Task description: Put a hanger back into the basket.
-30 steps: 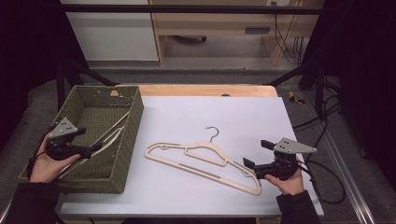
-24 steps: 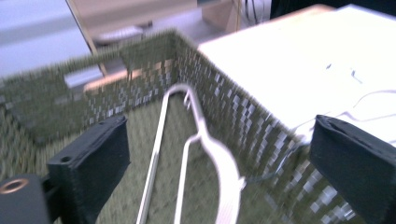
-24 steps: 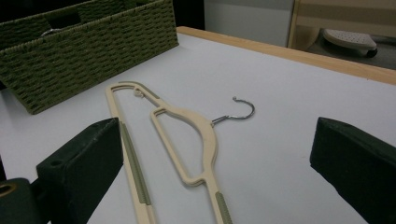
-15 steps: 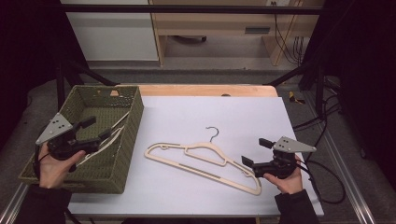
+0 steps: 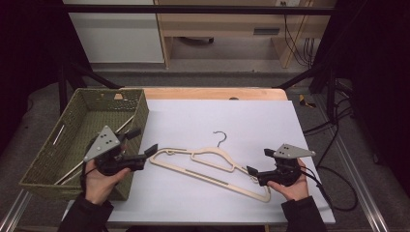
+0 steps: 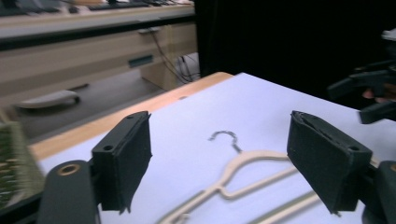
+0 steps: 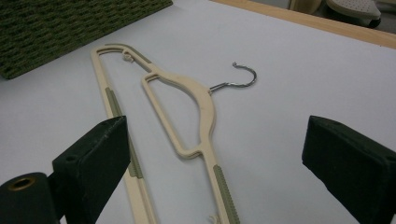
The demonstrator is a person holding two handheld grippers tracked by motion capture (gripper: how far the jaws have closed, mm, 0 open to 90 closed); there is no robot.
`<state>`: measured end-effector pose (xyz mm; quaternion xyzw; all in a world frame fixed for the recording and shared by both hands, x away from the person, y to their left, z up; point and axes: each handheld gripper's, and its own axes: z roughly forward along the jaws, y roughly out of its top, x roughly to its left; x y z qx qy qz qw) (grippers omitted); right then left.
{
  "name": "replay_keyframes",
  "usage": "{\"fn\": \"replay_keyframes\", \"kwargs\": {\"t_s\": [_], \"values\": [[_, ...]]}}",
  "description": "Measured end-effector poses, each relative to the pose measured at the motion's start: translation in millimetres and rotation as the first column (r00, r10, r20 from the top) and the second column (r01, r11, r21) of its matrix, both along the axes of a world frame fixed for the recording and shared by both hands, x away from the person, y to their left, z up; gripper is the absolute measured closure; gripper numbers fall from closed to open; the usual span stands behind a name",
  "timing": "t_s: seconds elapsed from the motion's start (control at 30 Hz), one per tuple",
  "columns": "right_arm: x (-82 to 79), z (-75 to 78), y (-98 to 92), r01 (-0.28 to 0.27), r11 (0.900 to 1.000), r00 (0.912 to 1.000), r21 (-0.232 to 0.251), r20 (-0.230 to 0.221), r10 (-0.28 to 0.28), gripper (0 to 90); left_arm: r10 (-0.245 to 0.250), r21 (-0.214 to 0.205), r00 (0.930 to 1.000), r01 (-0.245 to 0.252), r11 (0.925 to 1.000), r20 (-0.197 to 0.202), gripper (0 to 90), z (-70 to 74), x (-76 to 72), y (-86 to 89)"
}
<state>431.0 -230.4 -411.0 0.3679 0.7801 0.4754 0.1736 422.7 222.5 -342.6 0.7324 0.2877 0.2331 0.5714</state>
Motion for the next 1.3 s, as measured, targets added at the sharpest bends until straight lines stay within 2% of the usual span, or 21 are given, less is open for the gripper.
{"fn": "replay_keyframes", "kwargs": {"t_s": [0.07,0.13,0.2,0.27,0.33,0.43,0.6,0.7,0.77,0.87,1.0,1.1,1.17,1.3], "values": [[1.3,-2.2,-1.1,-0.002,1.0000,1.0000,0.004,-0.006,0.002,9.7,-0.016,0.006,0.9999,0.016,0.9998,0.002,17.6,-7.7,0.1,-10.2],[2.9,-5.3,-2.0,-0.003,1.0000,0.9999,-0.005,-0.011,0.003,12.5,-0.040,0.005,0.9990,0.040,0.9992,-0.021,14.1,-14.4,0.6,-19.0],[5.2,-9.8,-1.3,-0.009,0.9999,0.9996,-0.014,-0.027,0.008,14.0,-0.048,0.002,0.9985,0.048,0.9988,-0.027,12.7,-17.4,0.7,-22.7],[8.1,-15.1,-0.4,-0.012,0.9995,0.9987,-0.028,-0.050,0.010,15.7,-0.069,0.020,0.9967,0.070,0.9973,-0.042,11.7,-25.1,1.4,-32.1],[11.5,-20.9,0.5,-0.013,0.9990,0.9980,-0.044,-0.063,0.010,17.0,-0.082,0.025,0.9953,0.083,0.9962,-0.052,10.5,-31.3,1.8,-35.8],[15.1,-27.6,2.1,-0.020,0.9979,0.9964,-0.062,-0.083,0.015,19.4,-0.099,0.055,0.9924,0.103,0.9931,-0.073,8.3,-40.7,2.6,-40.7],[20.8,-36.9,4.2,-0.037,0.9961,0.9929,-0.080,-0.116,0.028,24.9,-0.096,0.092,0.9908,0.105,0.9902,-0.096,7.4,-51.4,3.3,-44.8],[24.1,-43.0,5.8,-0.055,0.9913,0.9894,-0.119,-0.140,0.038,29.6,-0.094,0.104,0.9898,0.105,0.9890,-0.108,7.3,-55.4,4.8,-45.5],[26.2,-46.7,7.4,-0.079,0.9869,0.9872,-0.141,-0.149,0.057,36.0,-0.095,0.110,0.9883,0.108,0.9880,-0.119,7.3,-57.1,5.8,-46.3],[30.3,-52.4,10.9,-0.100,0.9816,0.9834,-0.162,-0.166,0.073,43.0,-0.098,0.114,0.9862,0.114,0.9870,-0.133,7.2,-59.9,6.9,-48.0],[36.4,-59.7,14.8,-0.138,0.9757,0.9735,-0.171,-0.205,0.101,50.0,-0.099,0.119,0.9842,0.117,0.9860,-0.147,7.3,-63.5,8.9,-49.0],[37.7,-63.2,17.1,-0.143,0.9713,0.9722,-0.190,-0.211,0.101,54.0,-0.097,0.115,0.9819,0.117,0.9864,-0.163,7.3,-66.2,10.8,-49.1],[38.8,-64.7,17.2,-0.155,0.9651,0.9709,-0.212,-0.214,0.109,57.8,-0.097,0.115,0.9811,0.118,0.9864,-0.167,7.3,-66.7,11.1,-49.2],[39.1,-64.8,17.5,-0.158,0.9615,0.9719,-0.224,-0.207,0.112,66.0,-0.103,0.115,0.9786,0.124,0.9856,-0.178,7.2,-68.3,12.2,-50.0]]}}
